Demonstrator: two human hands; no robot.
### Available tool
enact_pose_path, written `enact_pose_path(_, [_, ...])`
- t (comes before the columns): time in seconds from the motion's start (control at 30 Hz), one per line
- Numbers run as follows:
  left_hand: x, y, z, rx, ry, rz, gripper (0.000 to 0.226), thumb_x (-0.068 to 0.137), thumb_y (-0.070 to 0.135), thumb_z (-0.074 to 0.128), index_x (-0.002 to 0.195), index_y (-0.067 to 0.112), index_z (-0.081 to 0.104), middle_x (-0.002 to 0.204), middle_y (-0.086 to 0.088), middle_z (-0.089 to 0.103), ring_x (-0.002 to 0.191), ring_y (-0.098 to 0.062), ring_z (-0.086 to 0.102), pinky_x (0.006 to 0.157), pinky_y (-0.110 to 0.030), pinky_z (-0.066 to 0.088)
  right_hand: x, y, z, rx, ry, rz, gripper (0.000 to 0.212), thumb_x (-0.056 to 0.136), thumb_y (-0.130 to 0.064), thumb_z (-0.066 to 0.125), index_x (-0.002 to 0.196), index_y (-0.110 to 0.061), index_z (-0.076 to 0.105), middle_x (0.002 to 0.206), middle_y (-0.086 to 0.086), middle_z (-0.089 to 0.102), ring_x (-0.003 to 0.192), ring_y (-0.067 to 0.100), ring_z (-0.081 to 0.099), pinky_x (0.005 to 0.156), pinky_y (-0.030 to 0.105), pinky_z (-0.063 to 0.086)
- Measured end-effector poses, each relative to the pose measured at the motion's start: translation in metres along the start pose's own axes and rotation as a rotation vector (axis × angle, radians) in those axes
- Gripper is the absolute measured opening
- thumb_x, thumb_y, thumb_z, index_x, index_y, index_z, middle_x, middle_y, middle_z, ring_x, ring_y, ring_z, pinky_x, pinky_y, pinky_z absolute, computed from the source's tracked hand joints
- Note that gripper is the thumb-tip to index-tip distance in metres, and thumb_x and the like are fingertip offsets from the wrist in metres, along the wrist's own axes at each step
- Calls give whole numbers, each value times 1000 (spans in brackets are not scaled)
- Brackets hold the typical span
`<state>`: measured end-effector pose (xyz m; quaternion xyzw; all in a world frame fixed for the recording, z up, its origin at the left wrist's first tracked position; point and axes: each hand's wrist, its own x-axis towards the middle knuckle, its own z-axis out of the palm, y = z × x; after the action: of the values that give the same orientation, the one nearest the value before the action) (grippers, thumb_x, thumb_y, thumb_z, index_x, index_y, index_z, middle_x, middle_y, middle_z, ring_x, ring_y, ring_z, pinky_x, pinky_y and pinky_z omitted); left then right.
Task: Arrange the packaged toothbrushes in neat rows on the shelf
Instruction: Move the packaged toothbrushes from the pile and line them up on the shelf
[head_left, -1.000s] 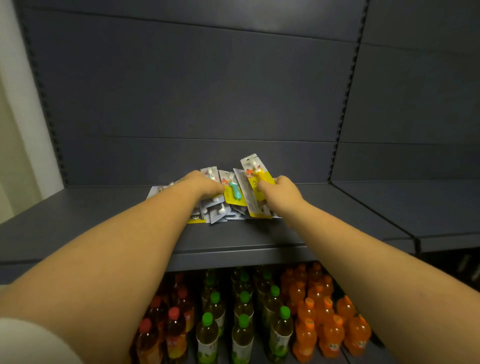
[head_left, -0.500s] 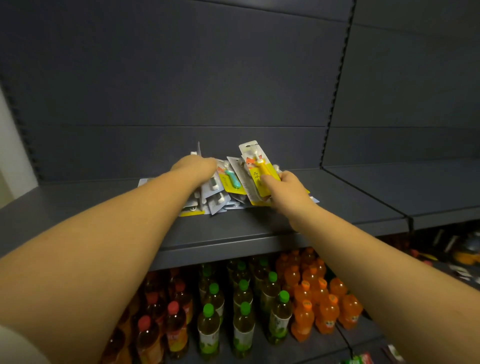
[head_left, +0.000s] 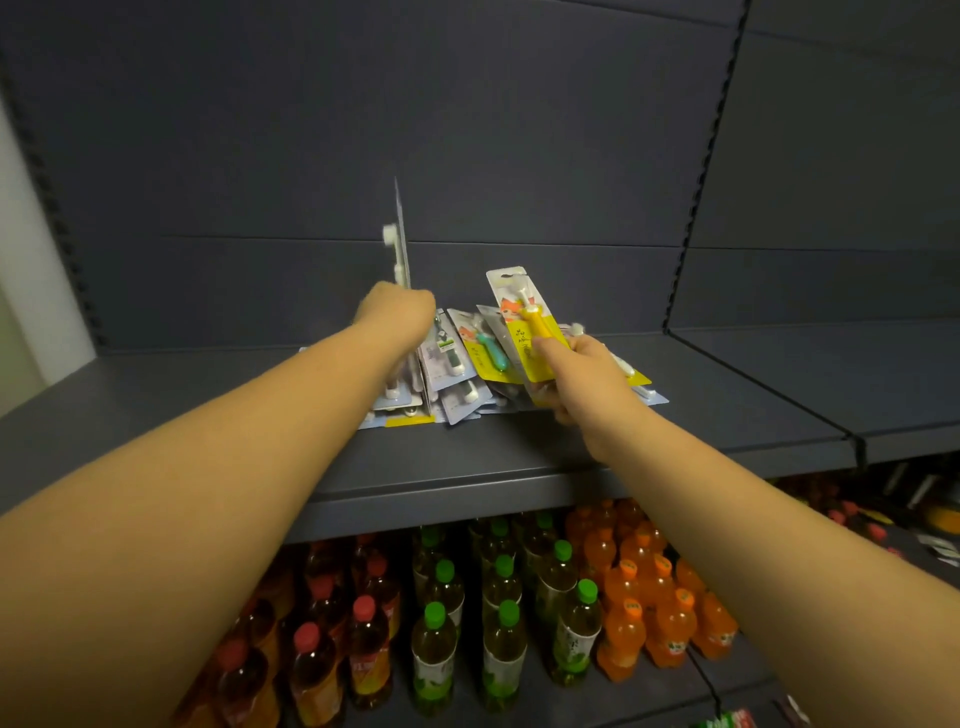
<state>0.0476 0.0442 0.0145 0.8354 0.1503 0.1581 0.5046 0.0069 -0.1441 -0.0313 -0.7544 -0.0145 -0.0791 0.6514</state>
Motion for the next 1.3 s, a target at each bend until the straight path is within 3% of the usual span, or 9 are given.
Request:
enact_pose_path(0.13, [-20, 0, 2, -266, -29, 72, 41, 86, 25, 47, 123, 10, 38, 100, -8, 55, 78, -22, 59, 64, -35, 53, -8, 4, 0, 151, -42, -48, 10, 97, -20, 48, 99, -10, 49, 72, 9, 59, 43, 13, 42, 40, 21, 31])
enact_pose_path(0.27, [-64, -5, 16, -426, -203, 35, 36, 84, 42, 57, 107, 19, 41, 82, -4, 46, 65, -18, 43, 47, -24, 36, -21, 16, -4, 184, -10, -101, 27, 97, -17, 47, 114, 3, 50, 80, 14, 66, 44, 15, 45, 39, 25, 38])
enact_pose_path(0.4, [-110, -29, 38, -403, -240, 180, 33, 83, 40, 67, 95, 22, 42, 79, -1, 55, 61, -14, 49, 57, -31, 44, -42, 29, -22, 191, 13, -144, 24, 99, -24, 50, 116, -7, 52, 77, 10, 66, 47, 19, 50, 40, 27, 40])
enact_pose_path(0.5, [-142, -44, 55, -337, -186, 292, 37, 79, 47, 71, 101, 28, 48, 96, 8, 62, 72, -5, 60, 68, -27, 50, -64, 36, -48, 151, 50, -201, 14, 102, -26, 50, 115, -21, 48, 71, 5, 65, 48, 19, 53, 40, 28, 42])
enact_pose_path(0.63, [-179, -46, 85, -259, -138, 369, 28, 84, 39, 68, 100, 38, 45, 108, 18, 53, 94, 8, 53, 70, -7, 42, -92, 49, -95, 50, 113, -285, 14, 101, -27, 53, 113, -30, 46, 72, 8, 63, 47, 16, 53, 41, 27, 43])
enact_pose_path(0.83, [-240, -22, 153, -252, -144, 362, 35, 83, 39, 68, 107, 46, 42, 116, 11, 55, 96, -5, 59, 77, -24, 50, -105, 91, -192, -31, 177, -275, 13, 89, -51, 57, 99, -45, 52, 71, -9, 58, 53, 9, 52, 52, 28, 40])
enact_pose_path(1.0, [-292, 17, 226, -194, -196, 401, 42, 85, 33, 68, 107, 53, 39, 121, 11, 49, 103, -1, 55, 93, -36, 49, -107, 117, -287, -25, 141, -235, 13, 94, -43, 58, 104, -37, 54, 74, -9, 62, 59, 6, 56, 56, 27, 43])
enact_pose_path(1.13, [-326, 55, 288, -205, -237, 436, 44, 86, 31, 67, 106, 55, 37, 123, 12, 48, 96, 4, 58, 82, -17, 48, -103, 133, -362, 12, 101, -216, 20, 88, -57, 57, 102, -42, 54, 77, -6, 64, 62, 13, 59, 55, 33, 47])
enact_pose_path(1.3, [-356, 94, 358, -180, -277, 479, 51, 85, 38, 64, 104, 70, 28, 118, 27, 40, 99, 9, 51, 75, -13, 45, -98, 147, -442, 10, 148, -197, 18, 91, -56, 55, 104, -42, 55, 90, -5, 68, 75, 17, 65, 65, 42, 54])
